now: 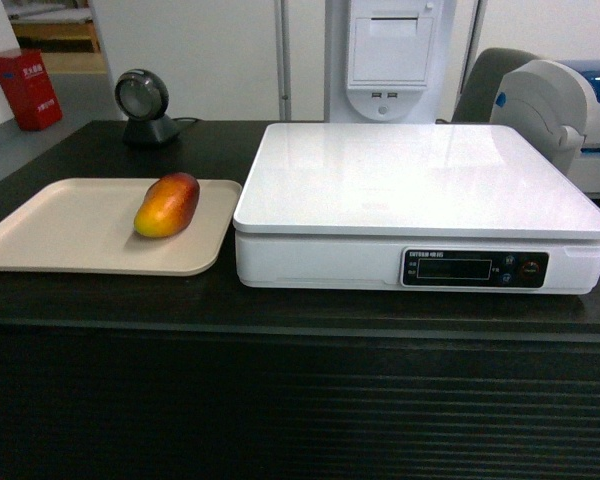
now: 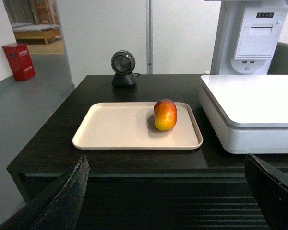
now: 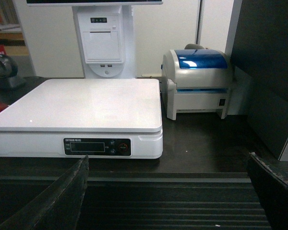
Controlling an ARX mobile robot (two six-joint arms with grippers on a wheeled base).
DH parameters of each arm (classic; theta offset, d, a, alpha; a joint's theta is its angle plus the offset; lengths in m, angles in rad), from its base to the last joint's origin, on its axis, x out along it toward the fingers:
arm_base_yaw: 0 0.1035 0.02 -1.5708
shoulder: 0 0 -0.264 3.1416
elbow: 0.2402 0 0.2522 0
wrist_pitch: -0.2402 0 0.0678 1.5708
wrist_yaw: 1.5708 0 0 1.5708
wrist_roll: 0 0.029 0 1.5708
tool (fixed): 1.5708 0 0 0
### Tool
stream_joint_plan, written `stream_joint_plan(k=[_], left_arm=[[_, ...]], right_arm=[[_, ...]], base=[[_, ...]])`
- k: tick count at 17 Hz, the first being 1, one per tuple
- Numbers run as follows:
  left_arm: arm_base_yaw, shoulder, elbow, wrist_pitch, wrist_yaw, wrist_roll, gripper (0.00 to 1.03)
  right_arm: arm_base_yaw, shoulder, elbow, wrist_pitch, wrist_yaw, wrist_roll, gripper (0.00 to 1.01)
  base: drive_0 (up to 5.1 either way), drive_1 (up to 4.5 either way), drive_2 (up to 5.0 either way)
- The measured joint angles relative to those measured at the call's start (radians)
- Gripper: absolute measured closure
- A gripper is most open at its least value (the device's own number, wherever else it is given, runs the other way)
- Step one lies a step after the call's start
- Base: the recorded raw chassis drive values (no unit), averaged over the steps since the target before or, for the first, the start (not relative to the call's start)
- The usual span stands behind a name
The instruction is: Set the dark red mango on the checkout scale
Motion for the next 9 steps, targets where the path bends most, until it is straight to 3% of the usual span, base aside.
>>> stream_joint_plan(k=[7, 8, 9], left_arm=[[0.0, 0.0, 0.0, 0.0, 0.0, 0.0, 0.05], [-0.052, 0.051, 0.041, -0.12, -0.127, -0.027, 0.05], [-0.113, 0.203, 0.1, -0.142, -0.267, -0.043, 0.05]], right_arm=[[0.0, 0.0, 0.0, 0.0, 0.0, 0.0, 0.03], [0.0, 0.0, 0.0, 0.0, 0.0, 0.0, 0.03], [0.0, 0.0, 0.0, 0.0, -0.001, 0.0, 0.03]], base=[[0.0, 0.0, 0.0], [0.0, 0.0, 0.0], [0.0, 0.0, 0.0]])
